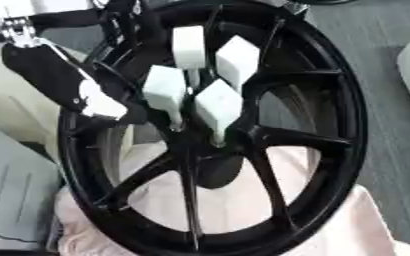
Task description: Pull the pin out of the wheel hub.
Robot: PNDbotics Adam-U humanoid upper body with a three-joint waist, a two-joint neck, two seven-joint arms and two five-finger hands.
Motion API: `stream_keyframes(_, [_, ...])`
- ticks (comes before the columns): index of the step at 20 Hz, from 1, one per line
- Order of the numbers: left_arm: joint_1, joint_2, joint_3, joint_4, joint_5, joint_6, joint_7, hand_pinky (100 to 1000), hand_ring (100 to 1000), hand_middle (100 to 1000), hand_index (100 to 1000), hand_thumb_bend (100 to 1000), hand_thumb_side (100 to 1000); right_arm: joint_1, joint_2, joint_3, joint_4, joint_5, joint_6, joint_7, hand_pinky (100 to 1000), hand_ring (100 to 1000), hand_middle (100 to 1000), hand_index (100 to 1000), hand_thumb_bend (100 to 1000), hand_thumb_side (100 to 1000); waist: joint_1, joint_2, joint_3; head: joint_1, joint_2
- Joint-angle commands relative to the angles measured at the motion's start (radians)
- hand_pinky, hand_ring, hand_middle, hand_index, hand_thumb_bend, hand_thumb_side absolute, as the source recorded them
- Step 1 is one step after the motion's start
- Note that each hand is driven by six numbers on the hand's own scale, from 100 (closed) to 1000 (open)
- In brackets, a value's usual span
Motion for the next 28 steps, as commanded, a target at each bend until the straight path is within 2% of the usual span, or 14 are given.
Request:
stream_keyframes(1, [-0.022, 0.003, -0.003, 0.012, -0.013, 0.01, 0.003, 629, 670, 685, 803, 585, 313, -0.009, -0.019, 0.002, -0.022, 0.005, 0.0, 0.0, 853, 752, 645, 709, 311, 539, -0.006, -0.021, 0.0, 0.005, -0.003])
stream_keyframes(16, [-0.049, -0.056, -0.047, 0.118, -0.064, -0.036, 0.017, 595, 626, 641, 769, 535, 275, -0.012, -0.015, 0.003, -0.022, 0.004, 0.001, 0.0, 853, 753, 646, 709, 309, 540, -0.01, -0.02, -0.003, 0.006, -0.003])
stream_keyframes(28, [-0.053, -0.075, -0.059, 0.133, -0.042, -0.037, -0.007, 554, 577, 617, 752, 505, 264, -0.013, -0.013, 0.003, -0.021, 0.005, 0.002, -0.002, 854, 753, 646, 709, 308, 541, -0.012, -0.02, -0.002, 0.006, -0.003])
